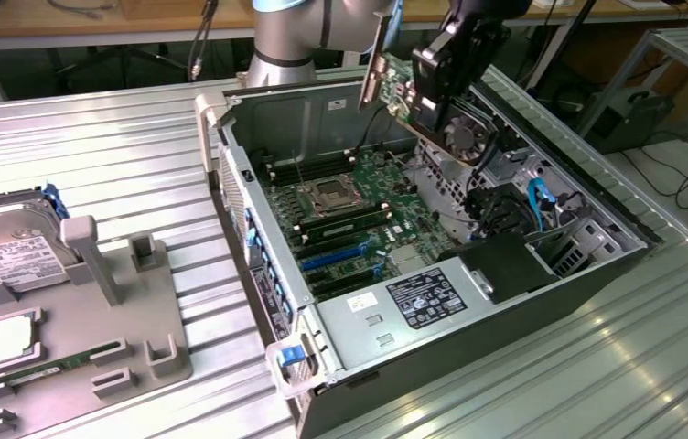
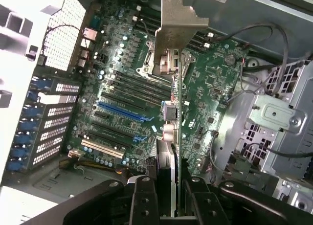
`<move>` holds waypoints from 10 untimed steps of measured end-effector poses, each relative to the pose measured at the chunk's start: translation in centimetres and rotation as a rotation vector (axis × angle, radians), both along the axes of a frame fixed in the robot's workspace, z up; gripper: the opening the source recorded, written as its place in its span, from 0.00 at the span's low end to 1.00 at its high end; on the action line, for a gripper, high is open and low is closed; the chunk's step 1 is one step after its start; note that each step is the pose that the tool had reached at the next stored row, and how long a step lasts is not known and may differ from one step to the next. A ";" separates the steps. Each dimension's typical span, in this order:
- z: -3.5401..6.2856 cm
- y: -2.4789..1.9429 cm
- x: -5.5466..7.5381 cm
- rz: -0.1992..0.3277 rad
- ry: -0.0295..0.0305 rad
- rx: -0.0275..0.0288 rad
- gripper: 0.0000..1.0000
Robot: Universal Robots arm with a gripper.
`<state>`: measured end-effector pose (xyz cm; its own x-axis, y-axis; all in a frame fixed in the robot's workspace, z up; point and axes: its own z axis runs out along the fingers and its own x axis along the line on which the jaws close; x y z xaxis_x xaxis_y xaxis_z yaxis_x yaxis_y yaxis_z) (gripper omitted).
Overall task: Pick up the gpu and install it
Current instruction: 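Insert the gpu into the slot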
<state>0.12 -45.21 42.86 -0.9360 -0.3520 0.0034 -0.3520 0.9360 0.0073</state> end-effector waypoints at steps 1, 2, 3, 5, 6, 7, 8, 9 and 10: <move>0.00 0.00 0.0 0.017 0.0000 0.0000 0.27; 0.00 0.00 0.0 0.033 0.0000 0.0000 0.27; 0.00 0.00 0.0 0.054 0.0000 0.0000 0.27; 0.00 0.00 0.0 0.121 0.0000 0.0000 0.27; 0.00 0.00 0.0 0.152 0.0000 0.0000 0.27; 0.00 0.00 0.0 0.183 0.0000 0.0000 0.27; 0.00 0.00 0.0 0.207 0.0000 0.0001 0.27; 0.00 0.00 0.0 0.235 0.0000 0.0000 0.27; 0.00 0.00 0.0 0.246 0.0000 0.0000 0.27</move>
<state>0.12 -45.21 42.86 -0.8221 -0.5694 0.0034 -0.5693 0.8221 0.0074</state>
